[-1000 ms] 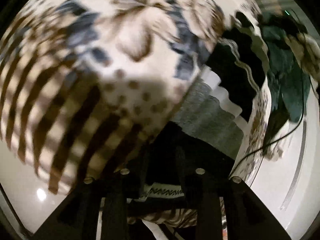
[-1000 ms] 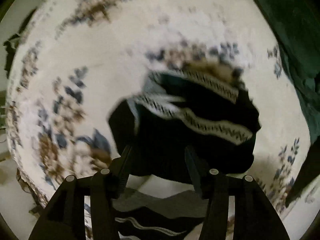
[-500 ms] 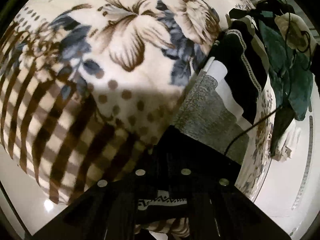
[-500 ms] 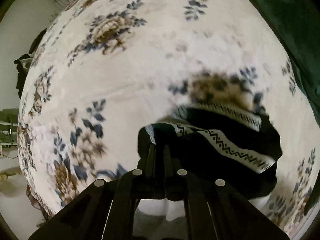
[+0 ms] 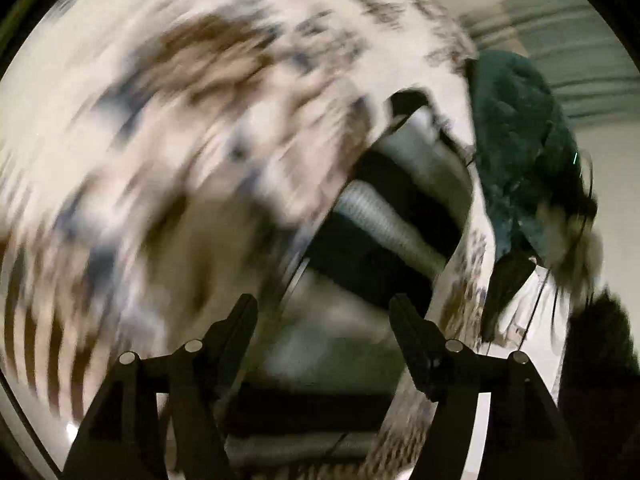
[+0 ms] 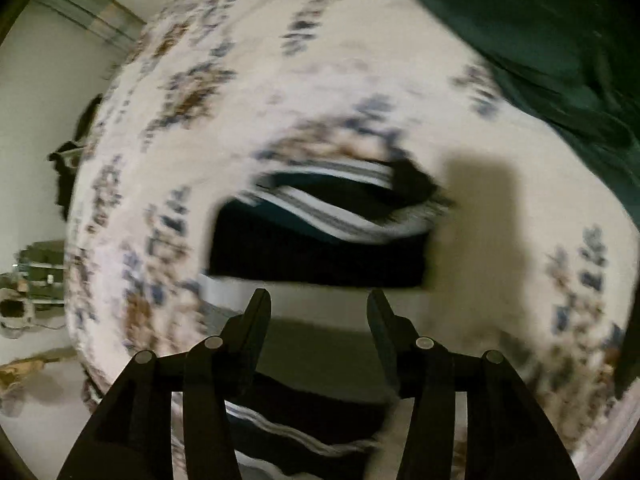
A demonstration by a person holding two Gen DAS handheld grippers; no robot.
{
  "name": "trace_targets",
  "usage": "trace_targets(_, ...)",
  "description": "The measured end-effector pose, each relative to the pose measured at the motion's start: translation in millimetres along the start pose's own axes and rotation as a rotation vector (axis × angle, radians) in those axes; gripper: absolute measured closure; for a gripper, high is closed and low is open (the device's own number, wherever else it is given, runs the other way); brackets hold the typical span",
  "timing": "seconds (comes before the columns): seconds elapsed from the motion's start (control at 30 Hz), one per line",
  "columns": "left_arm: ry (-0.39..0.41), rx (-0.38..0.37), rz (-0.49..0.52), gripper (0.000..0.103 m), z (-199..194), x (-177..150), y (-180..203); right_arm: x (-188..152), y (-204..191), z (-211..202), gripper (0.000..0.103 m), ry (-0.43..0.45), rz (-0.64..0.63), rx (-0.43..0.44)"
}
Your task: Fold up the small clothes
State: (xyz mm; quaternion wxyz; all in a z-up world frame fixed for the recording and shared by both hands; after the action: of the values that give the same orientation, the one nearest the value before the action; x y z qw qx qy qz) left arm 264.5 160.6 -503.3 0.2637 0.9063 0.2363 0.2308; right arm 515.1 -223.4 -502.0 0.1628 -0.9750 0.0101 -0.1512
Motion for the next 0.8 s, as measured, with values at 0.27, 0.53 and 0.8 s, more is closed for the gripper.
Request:
trace_targets(0.27,0.029,-0.084,0.148,0.037,144,117,100,3,72,46,0.050,0.020,0.210,0.107)
trace_targets(0.53,-0.092,0.006,0.338,0.062,263,140,150,22,73,105,0.050,-0.002,0.249,0.159)
trace_targets(0.8,0.002,-0.277,0.214,0.097,233,153,162,34,83,107,0.097,0.071,0.258,0.214)
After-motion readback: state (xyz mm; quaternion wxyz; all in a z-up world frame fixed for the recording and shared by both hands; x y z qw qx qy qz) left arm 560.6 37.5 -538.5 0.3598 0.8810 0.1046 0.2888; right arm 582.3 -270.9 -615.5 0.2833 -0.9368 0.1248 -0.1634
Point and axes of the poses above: each gripper's, at about its wrist camera, not at the fingertips, and z roughly the way its jaws point, y to its right, x to its top, the point moved 4 cm from there along z, roughly the way its jaws point, and after that the axes turned 12 degrees about y, right-handed, at the moved point
